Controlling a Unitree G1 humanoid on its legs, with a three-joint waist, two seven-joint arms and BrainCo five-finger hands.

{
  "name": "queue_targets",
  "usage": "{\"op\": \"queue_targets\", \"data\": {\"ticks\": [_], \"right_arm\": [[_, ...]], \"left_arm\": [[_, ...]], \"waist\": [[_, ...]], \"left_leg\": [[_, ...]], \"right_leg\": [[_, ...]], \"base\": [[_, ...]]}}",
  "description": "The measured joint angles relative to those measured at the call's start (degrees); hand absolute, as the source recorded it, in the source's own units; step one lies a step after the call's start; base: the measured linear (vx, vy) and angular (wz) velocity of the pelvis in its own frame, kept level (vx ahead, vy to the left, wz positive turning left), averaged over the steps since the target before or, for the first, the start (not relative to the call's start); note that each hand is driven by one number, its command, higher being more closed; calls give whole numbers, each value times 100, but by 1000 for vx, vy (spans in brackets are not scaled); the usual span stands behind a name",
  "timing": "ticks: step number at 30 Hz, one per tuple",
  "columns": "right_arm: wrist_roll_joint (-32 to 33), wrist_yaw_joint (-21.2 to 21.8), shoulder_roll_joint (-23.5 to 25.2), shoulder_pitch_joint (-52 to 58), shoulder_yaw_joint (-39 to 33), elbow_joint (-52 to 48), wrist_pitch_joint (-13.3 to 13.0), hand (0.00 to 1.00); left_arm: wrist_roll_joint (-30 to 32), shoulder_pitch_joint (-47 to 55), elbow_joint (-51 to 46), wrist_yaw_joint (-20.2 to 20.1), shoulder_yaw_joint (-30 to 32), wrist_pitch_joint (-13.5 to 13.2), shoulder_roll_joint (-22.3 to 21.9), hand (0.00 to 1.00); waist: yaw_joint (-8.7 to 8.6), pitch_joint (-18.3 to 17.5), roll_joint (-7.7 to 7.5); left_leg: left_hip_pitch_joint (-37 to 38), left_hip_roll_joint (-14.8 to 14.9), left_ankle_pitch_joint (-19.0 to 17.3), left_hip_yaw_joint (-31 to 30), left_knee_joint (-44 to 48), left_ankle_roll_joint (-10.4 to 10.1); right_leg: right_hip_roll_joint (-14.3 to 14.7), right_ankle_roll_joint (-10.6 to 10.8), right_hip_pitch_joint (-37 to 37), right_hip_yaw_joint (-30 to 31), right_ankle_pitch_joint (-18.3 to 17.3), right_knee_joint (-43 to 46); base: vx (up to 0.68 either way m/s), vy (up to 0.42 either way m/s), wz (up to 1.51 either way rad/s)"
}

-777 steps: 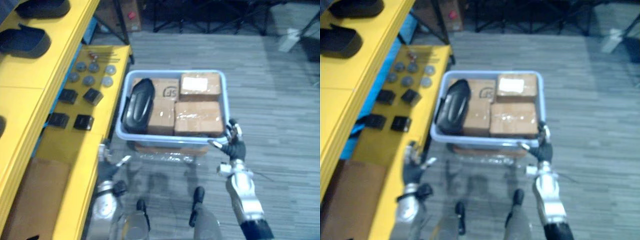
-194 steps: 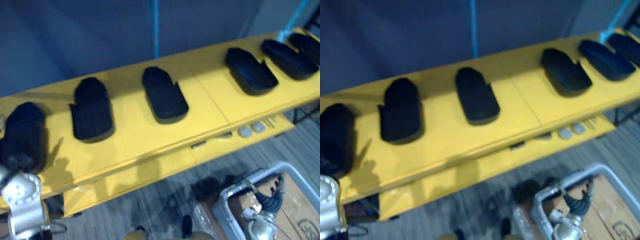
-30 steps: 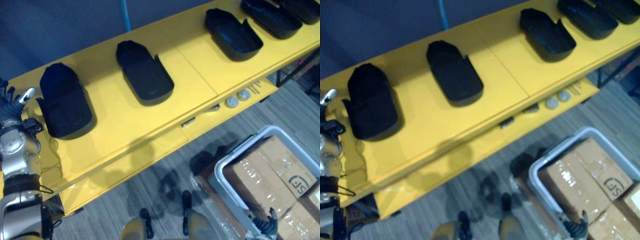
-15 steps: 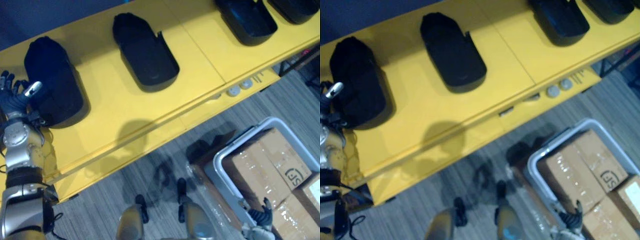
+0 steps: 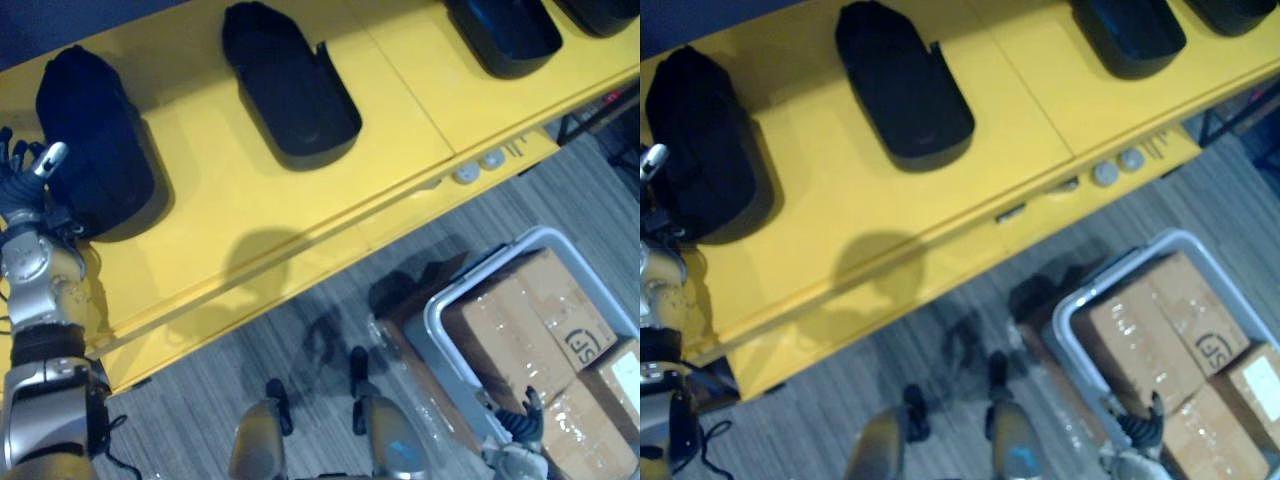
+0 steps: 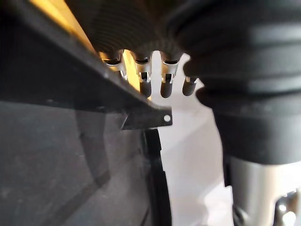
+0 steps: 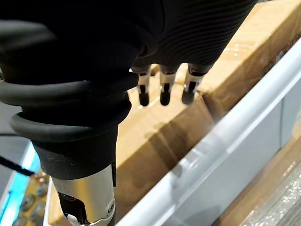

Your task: Walk over and take plastic housings, then place them on the shelf

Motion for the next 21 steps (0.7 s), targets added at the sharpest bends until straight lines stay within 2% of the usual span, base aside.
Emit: {"op": "queue_targets", "data": {"ticks": [11,21], "right_arm": [[-6,24,1,-1,144,14,0,0],[-9,95,37,-1,249,22,8,0]], "left_arm": [[-670,-91,-9,-31,-15,-240,-60,0],[-654,-133,-70,-159,-29,-257,-71,0]], "waist": [[-17,15,-41],[-20,27,-122]], "left_leg": [[5,-8,2,6,-3,2],[14,-8,3,33,6,4]], "right_leg": [[-3,-2,5,6,29,-29],[0,-11,34,33,94,-102]], "base": [[0,0,0],[0,0,0]]}}
